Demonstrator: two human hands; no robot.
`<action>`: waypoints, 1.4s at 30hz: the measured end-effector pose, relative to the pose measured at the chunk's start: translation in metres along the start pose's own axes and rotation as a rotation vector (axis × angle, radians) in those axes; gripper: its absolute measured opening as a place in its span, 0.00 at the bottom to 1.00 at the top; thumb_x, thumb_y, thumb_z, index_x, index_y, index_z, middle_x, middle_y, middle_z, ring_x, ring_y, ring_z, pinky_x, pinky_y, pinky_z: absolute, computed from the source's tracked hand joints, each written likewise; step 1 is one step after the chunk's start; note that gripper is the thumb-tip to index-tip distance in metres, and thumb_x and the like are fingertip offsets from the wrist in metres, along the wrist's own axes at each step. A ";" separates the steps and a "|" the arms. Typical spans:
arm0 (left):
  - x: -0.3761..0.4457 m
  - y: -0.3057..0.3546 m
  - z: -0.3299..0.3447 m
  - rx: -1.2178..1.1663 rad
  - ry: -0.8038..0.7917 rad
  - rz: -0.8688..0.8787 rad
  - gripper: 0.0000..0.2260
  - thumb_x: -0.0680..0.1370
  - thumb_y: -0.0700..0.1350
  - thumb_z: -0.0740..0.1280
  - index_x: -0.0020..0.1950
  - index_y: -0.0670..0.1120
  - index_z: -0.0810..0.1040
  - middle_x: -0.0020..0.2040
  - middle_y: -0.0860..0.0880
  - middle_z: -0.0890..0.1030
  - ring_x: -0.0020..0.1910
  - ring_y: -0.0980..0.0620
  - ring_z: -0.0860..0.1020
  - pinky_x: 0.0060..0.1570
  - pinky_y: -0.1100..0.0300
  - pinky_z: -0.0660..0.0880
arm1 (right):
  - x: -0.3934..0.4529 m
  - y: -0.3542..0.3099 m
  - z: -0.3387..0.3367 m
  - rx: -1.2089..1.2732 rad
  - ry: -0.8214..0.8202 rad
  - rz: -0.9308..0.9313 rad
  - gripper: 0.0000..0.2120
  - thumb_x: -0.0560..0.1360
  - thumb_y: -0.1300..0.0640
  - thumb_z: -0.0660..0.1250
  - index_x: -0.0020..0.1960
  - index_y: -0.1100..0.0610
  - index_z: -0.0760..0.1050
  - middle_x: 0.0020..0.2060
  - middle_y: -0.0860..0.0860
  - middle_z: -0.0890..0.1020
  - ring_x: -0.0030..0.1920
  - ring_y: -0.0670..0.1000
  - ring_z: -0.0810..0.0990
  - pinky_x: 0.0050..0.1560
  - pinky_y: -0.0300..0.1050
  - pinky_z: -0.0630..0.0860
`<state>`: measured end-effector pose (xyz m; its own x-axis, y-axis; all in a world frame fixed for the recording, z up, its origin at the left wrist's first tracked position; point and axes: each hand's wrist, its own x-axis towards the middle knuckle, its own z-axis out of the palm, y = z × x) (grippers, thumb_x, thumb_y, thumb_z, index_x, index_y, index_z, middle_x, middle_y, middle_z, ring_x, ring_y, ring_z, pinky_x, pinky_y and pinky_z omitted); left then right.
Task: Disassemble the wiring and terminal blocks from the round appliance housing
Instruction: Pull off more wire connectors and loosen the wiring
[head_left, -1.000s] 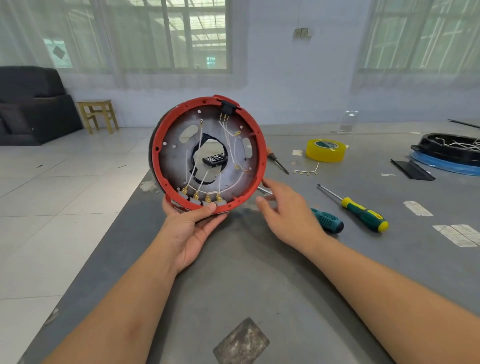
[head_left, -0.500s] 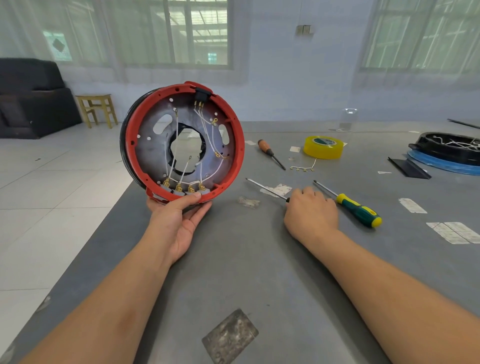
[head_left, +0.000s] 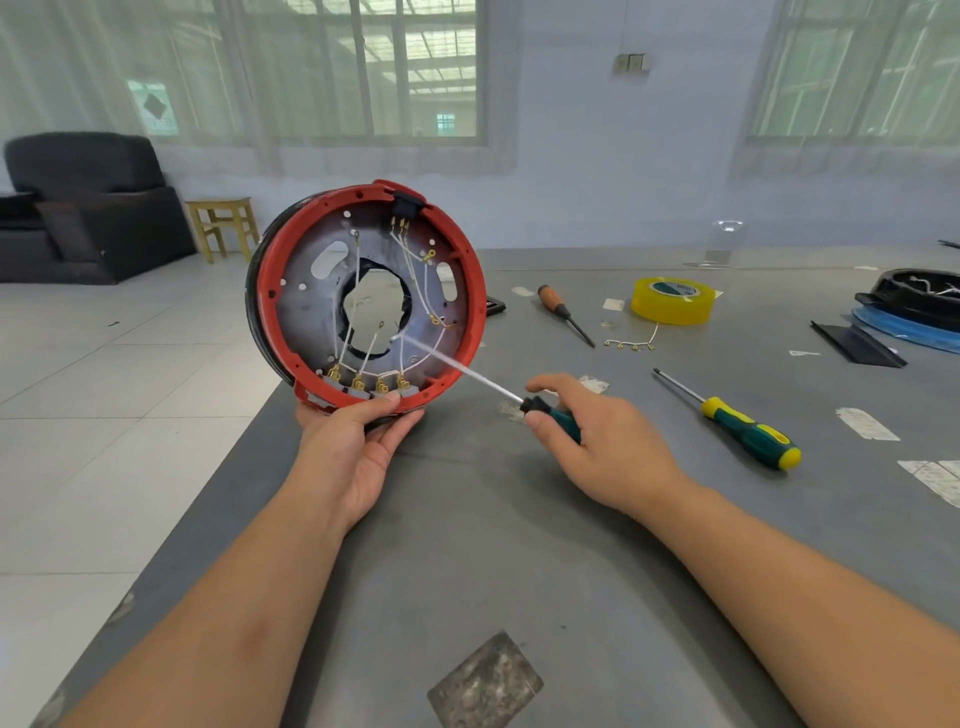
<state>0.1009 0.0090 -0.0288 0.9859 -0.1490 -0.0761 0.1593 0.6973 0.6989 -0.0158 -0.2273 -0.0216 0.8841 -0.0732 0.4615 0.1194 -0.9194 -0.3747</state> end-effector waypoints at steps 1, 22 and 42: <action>0.001 0.001 -0.002 0.007 -0.005 0.001 0.34 0.75 0.22 0.66 0.73 0.50 0.66 0.58 0.35 0.85 0.52 0.34 0.86 0.53 0.36 0.83 | 0.000 0.000 -0.001 -0.019 -0.053 0.012 0.15 0.81 0.39 0.59 0.66 0.37 0.65 0.43 0.39 0.75 0.42 0.47 0.75 0.41 0.46 0.73; 0.008 0.014 -0.014 0.165 -0.077 -0.005 0.36 0.76 0.21 0.65 0.75 0.54 0.67 0.43 0.43 0.87 0.51 0.33 0.86 0.47 0.43 0.85 | 0.001 0.019 -0.023 -0.072 0.112 -0.044 0.12 0.72 0.47 0.75 0.55 0.42 0.84 0.49 0.40 0.86 0.50 0.49 0.84 0.50 0.48 0.81; 0.005 0.012 -0.012 0.238 -0.051 0.010 0.42 0.73 0.19 0.65 0.69 0.63 0.71 0.67 0.45 0.79 0.50 0.39 0.87 0.43 0.47 0.85 | 0.003 0.007 -0.029 -0.130 0.047 -0.099 0.11 0.73 0.47 0.72 0.54 0.44 0.86 0.42 0.45 0.86 0.43 0.51 0.82 0.44 0.50 0.81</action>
<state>0.1084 0.0245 -0.0294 0.9826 -0.1820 -0.0363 0.1267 0.5147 0.8479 -0.0256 -0.2446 0.0000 0.8482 0.0049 0.5296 0.1426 -0.9651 -0.2195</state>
